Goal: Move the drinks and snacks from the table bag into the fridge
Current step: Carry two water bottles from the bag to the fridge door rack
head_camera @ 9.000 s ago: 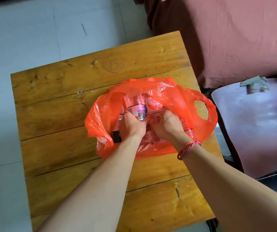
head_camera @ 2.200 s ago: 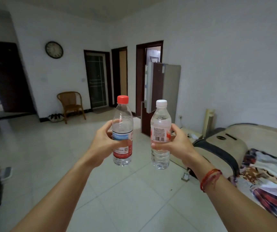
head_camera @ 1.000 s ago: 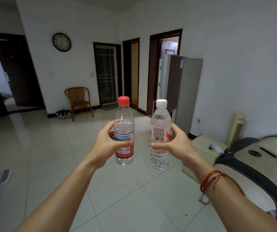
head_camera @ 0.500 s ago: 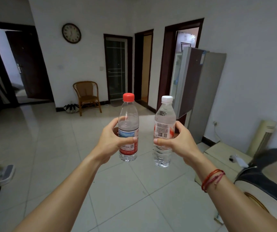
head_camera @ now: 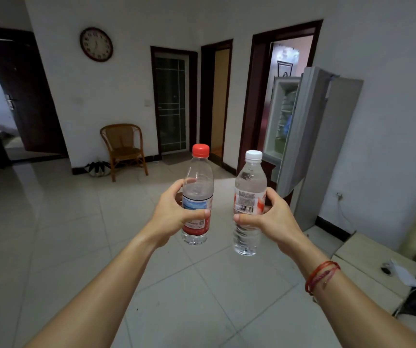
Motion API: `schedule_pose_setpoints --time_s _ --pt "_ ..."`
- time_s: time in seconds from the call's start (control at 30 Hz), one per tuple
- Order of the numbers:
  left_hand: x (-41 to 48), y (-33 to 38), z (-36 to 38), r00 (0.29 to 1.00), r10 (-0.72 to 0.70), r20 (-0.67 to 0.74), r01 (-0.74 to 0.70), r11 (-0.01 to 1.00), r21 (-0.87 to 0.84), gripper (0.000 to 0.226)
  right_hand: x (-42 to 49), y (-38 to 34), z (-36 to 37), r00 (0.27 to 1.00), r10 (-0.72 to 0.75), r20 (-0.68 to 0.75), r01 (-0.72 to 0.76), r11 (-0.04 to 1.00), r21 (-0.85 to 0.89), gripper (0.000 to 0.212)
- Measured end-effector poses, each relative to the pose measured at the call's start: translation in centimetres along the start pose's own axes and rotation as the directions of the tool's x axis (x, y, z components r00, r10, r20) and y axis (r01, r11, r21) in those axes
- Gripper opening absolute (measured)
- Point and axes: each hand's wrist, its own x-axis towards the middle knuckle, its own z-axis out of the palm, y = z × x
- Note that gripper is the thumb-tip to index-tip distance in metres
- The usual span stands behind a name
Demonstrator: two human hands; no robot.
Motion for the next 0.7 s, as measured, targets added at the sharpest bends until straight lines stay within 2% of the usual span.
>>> schedule_pose_setpoints --time_s 0.4,0.7 --pt "16.6 -6.3 -1.6 0.999 -0.045 0.01 0.045 0.999 0.008 0.077 17.8 4.5 2.6 1.0 0.011 0.002 -0.011 1.0 0.0 0.069" --pt "33.5 -10.3 -0.5 0.999 -0.044 -0.021 0.044 0.999 0.013 0.079 35.1 8.5 2.2 0.999 0.015 0.045 -0.016 1.0 0.013 0.071"
